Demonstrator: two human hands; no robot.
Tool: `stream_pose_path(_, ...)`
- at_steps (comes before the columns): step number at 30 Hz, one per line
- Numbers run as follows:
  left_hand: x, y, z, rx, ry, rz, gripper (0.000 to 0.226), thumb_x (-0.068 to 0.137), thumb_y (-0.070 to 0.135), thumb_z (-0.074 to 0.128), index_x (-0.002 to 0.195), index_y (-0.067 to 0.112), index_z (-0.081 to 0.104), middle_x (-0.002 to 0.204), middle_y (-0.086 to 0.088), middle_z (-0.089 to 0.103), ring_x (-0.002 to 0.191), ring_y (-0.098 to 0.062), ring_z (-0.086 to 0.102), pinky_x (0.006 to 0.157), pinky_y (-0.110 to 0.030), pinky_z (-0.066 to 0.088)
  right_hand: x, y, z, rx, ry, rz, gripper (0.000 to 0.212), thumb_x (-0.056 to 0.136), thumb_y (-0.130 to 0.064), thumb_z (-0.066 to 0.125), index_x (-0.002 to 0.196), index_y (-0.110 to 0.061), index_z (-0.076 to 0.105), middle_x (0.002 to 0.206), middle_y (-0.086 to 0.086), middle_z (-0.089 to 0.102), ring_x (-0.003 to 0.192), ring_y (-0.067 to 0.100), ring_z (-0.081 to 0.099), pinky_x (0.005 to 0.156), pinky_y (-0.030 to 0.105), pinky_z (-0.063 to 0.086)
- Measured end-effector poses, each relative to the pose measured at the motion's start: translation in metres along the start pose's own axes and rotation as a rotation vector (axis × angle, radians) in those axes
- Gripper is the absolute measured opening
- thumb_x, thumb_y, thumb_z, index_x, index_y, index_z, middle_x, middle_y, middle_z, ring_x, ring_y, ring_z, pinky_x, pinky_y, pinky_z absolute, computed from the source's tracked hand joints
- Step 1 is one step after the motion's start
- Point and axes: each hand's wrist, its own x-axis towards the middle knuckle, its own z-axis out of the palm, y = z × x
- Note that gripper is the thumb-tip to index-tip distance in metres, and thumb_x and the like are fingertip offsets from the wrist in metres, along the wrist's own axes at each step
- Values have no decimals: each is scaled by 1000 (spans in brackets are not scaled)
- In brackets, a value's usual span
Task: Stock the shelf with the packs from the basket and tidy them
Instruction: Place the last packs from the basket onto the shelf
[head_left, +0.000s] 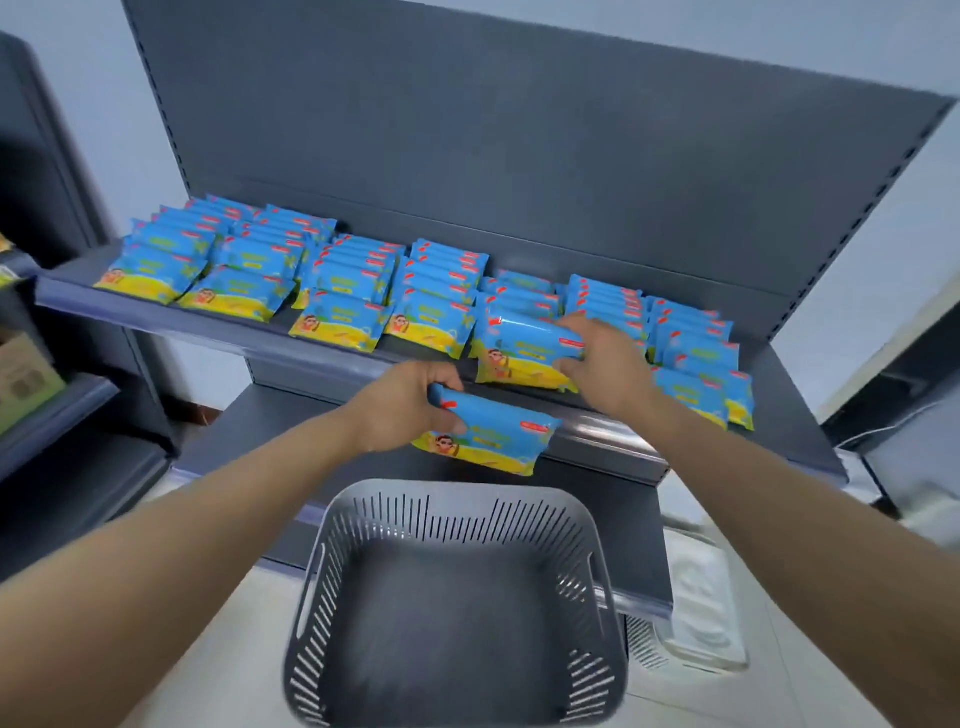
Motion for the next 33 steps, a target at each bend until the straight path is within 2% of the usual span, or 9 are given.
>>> stream_pose_path(3, 10, 5, -9, -26, 17, 1, 25, 73, 8, 78, 68, 17, 54, 58, 4, 47, 42, -1, 37, 46, -17, 32, 15, 19, -10, -57, -8, 76, 48, 86, -17, 62, 132, -20, 50, 121, 16, 58, 109, 33, 56, 86, 34, 44)
stream_pose_path(7, 18, 0, -18, -21, 51, -26, 21, 74, 7, 77, 74, 10, 56, 58, 4, 45, 42, -1, 38, 44, -11, 30, 36, 32, 0, -66, -113, 72, 42, 86, -19, 62, 127, -19, 53, 119, 16, 61, 108, 32, 56, 83, 33, 44)
stream_pose_path(11, 26, -10, -28, -20, 86, -76, 19, 74, 9, 77, 78, 6, 58, 60, 3, 46, 46, -3, 38, 48, -16, 32, 56, 31, 21, 77, -191, 100, 52, 85, -18, 66, 134, -18, 50, 133, 11, 55, 119, 29, 52, 94, 31, 42)
stream_pose_path(14, 29, -19, -33, -19, 108, -102, 20, 74, 10, 77, 78, 7, 57, 59, 4, 46, 46, -4, 39, 49, -16, 32, 69, 31, 32, 95, -245, 104, 56, 83, -17, 69, 135, -16, 49, 136, 11, 53, 122, 28, 51, 98, 32, 41)
stream_pose_path(19, 36, -35, -43, -13, 107, -141, 20, 75, 10, 76, 81, 7, 58, 60, 3, 46, 42, -1, 40, 45, -11, 32, 86, 28, 39, -109, -279, 101, 60, 81, -27, 69, 135, -14, 47, 132, 16, 48, 122, 33, 46, 98, 36, 42)
stream_pose_path(24, 49, -48, -62, -37, 125, -99, 21, 75, 11, 77, 76, 13, 56, 59, 1, 44, 54, -12, 38, 53, -21, 33, 102, 24, 50, -335, -173, 227, 58, 85, -33, 60, 138, -18, 40, 135, 13, 44, 127, 34, 37, 100, 41, 38)
stream_pose_path(27, 51, -64, -85, -25, 178, -67, 23, 75, 13, 77, 75, 20, 54, 63, -3, 42, 57, -15, 36, 56, -26, 32, 107, 9, 63, -447, -41, 268, 53, 85, -27, 57, 135, -17, 42, 136, 12, 41, 126, 35, 35, 100, 43, 33)
stream_pose_path(30, 53, -85, -121, -45, 204, -61, 27, 74, 13, 77, 73, 24, 53, 60, 0, 39, 54, -14, 32, 55, -25, 31, 110, -19, 80, -501, 42, 275, 47, 86, -22, 56, 130, -11, 46, 136, 13, 41, 126, 37, 34, 102, 45, 29)
stream_pose_path(33, 58, -109, -162, -59, 205, -67, 22, 74, 11, 77, 81, 16, 57, 51, 7, 39, 42, -4, 31, 48, -18, 31, 116, -62, 99, -438, 83, 273, 45, 87, -22, 55, 130, -10, 48, 138, 12, 42, 127, 36, 33, 104, 46, 27)
